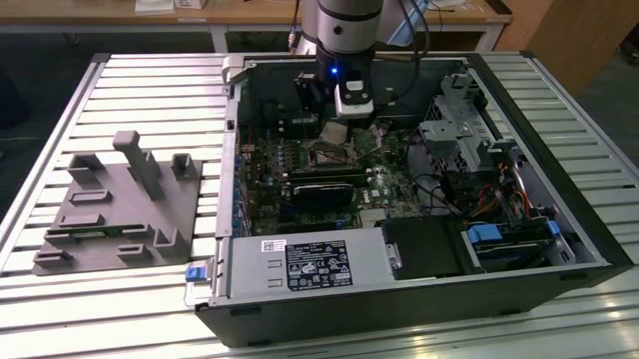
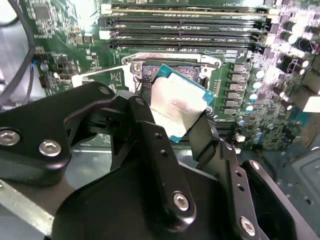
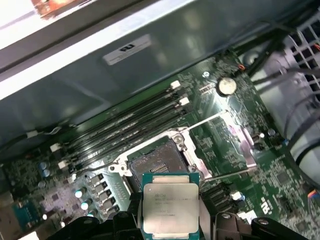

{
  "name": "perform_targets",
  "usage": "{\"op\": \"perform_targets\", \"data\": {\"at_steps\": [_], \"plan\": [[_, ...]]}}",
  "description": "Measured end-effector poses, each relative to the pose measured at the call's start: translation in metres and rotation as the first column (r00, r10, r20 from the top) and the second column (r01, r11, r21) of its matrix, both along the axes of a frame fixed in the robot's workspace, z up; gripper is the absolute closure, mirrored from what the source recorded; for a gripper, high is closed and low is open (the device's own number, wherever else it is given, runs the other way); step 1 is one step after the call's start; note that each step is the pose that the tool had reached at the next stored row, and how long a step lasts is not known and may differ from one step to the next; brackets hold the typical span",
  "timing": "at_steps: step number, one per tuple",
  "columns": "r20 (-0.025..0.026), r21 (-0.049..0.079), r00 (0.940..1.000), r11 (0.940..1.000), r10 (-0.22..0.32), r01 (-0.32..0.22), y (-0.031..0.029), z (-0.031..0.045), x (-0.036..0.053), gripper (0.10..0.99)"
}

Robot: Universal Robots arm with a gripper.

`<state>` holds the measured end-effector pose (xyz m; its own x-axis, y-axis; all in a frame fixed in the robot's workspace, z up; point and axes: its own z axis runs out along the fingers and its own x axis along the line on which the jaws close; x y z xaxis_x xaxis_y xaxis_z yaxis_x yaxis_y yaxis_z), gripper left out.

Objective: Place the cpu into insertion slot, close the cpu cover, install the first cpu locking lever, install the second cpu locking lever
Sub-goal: 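Place the cpu into insertion slot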

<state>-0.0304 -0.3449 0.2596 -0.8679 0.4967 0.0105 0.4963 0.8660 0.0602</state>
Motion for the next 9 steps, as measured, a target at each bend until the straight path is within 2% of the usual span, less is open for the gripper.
{"op": "perform_targets", "data": {"at_steps": [5,9], "plan": [[0.0003,-0.005,0.9972,0.9972,-0.075,0.075,0.0,-0.0006,0.0,0.549],[0.0008,-0.009,0.9907,0.9906,-0.136,0.136,0.0,-0.001,0.0,0.549]]}}
